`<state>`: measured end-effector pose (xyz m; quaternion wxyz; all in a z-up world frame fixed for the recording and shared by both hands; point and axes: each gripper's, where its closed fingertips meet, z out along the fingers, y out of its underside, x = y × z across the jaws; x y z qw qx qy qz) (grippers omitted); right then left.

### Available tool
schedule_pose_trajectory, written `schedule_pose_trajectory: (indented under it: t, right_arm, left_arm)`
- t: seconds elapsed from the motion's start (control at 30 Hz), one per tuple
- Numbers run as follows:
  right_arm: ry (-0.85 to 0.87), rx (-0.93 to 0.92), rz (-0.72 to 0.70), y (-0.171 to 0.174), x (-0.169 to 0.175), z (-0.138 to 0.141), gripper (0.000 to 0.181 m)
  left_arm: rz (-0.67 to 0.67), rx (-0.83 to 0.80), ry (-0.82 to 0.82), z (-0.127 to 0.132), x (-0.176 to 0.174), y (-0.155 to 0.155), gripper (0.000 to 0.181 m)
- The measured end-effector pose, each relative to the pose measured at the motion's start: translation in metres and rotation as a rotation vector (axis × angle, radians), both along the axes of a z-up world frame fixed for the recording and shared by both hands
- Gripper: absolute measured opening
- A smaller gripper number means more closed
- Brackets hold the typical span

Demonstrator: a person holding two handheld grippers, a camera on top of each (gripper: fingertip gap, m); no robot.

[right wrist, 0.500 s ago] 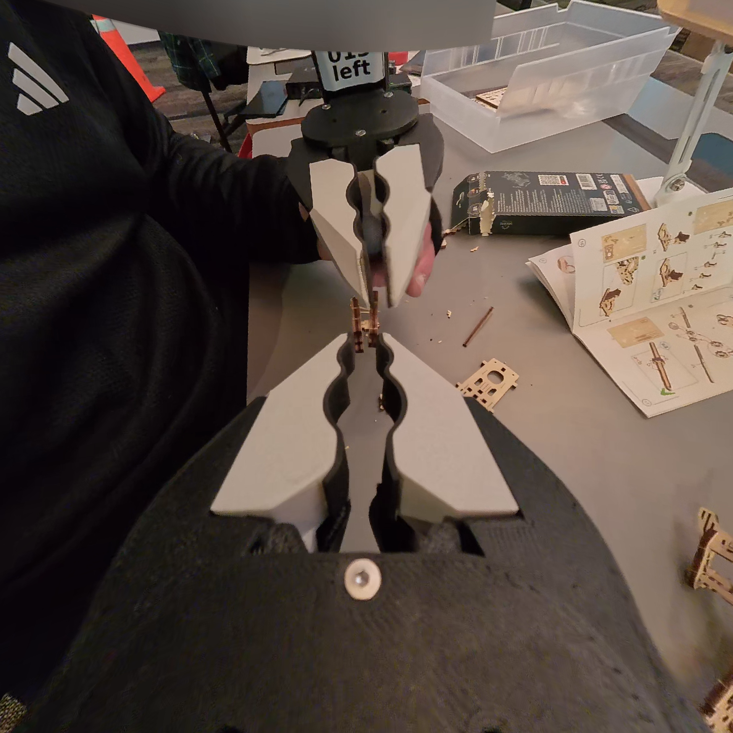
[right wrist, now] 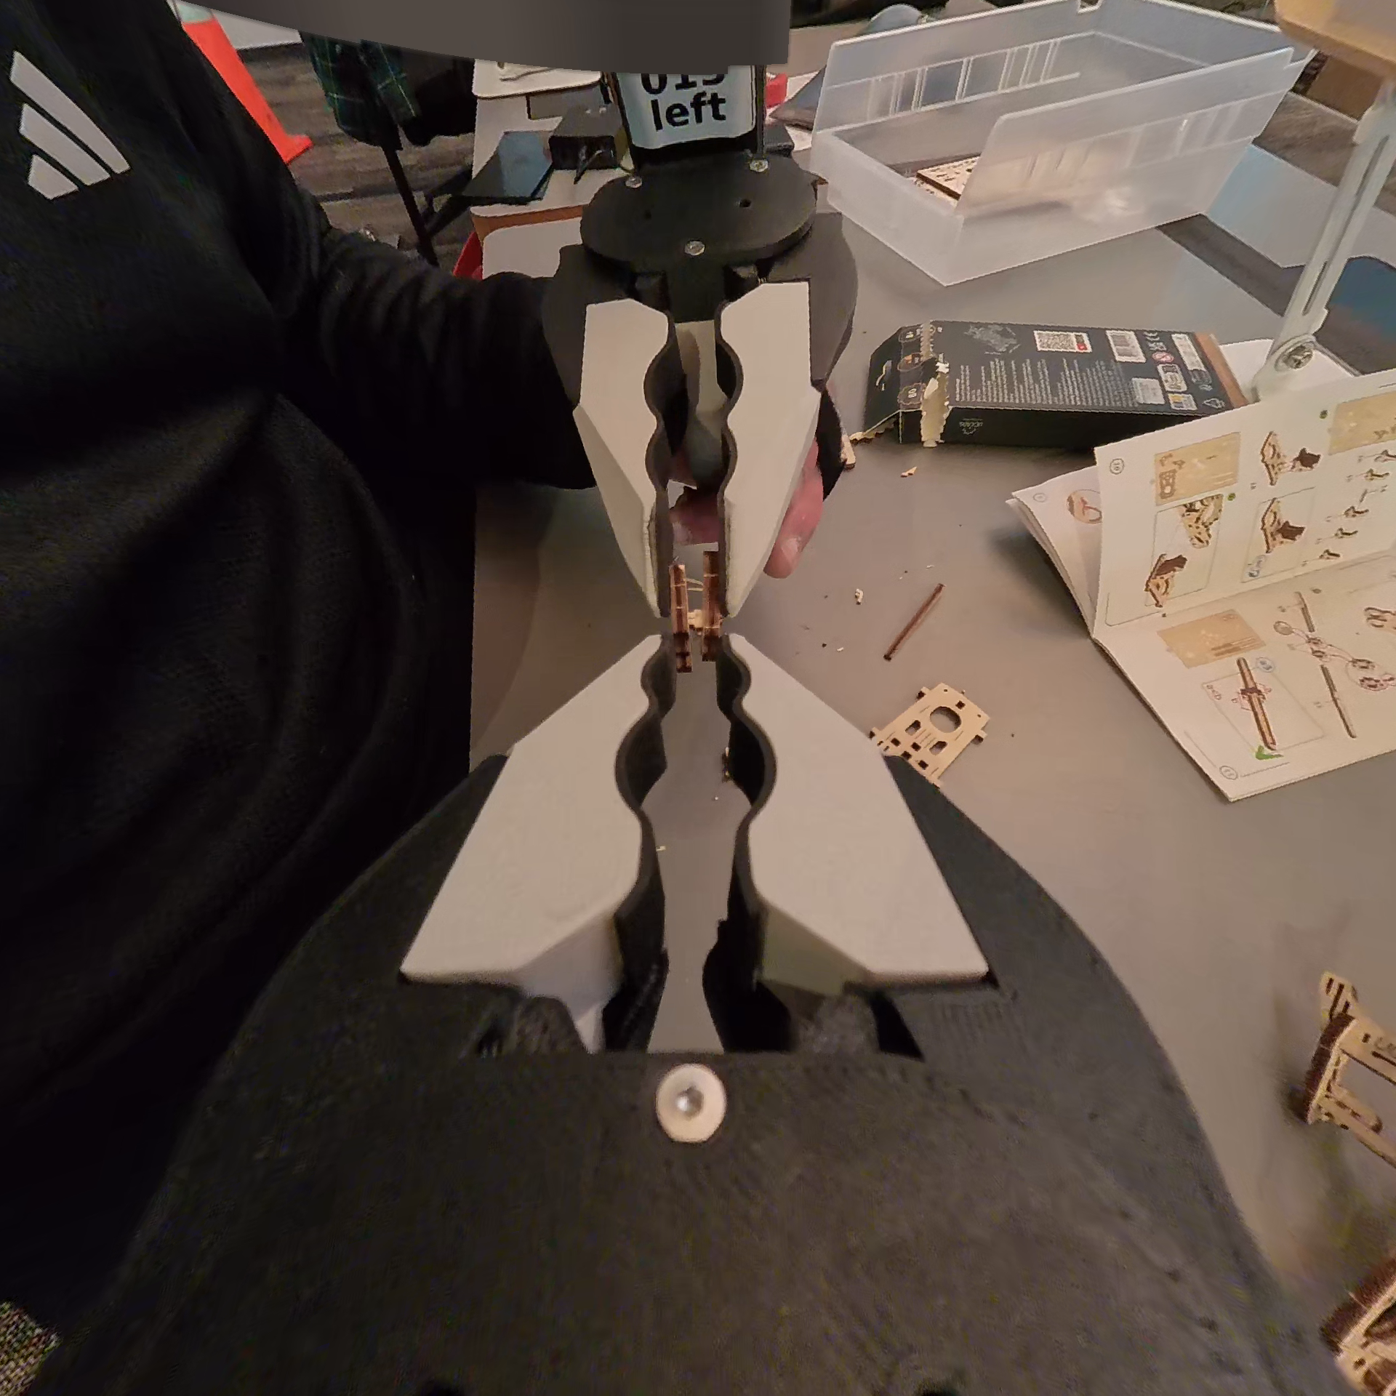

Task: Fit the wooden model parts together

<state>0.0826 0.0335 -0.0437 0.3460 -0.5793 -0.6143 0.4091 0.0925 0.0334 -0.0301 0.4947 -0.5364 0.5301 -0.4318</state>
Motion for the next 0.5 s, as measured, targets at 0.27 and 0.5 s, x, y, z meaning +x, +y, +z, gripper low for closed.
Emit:
schedule_pose_trajectory:
  t: [0.27,0.5]
  right_arm:
    - [-0.039,-0.027,0.005,-0.0027,0.0003,-0.0031,0.009]
    - [-0.057,-0.146,0.016,-0.0062,0.0006,-0.0034,0.009]
  left_arm:
    - [-0.004,0.012,-0.004,-0.0014,0.0006,-0.0021,0.01]
    - [-0.015,0.025,0.001,-0.0028,0.0017,-0.0047,0.009]
